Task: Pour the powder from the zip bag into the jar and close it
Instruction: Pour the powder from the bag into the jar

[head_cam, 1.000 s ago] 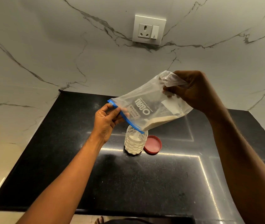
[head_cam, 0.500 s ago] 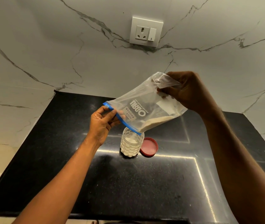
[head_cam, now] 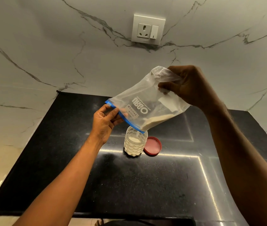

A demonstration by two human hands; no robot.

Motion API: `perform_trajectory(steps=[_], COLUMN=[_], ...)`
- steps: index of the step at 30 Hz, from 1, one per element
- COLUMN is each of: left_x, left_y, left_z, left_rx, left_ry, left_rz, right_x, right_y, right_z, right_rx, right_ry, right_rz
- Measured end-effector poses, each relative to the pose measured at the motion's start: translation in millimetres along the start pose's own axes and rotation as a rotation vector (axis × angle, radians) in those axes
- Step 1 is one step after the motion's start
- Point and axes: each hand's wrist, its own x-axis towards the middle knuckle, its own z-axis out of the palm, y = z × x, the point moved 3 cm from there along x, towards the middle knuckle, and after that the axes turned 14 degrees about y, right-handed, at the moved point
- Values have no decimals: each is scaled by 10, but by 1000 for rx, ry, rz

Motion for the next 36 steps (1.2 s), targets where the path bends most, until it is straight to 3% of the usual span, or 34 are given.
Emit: perform_trajectory(steps=[36], left_x=[7], left_y=[-8], left_z=[-8], left_rx=[-57], left_ry=[-4], left_rz=[4], right_x=[44], right_y=[-46], right_z=[11], right_rx=[-45], right_ry=[2], right_rz=[-45])
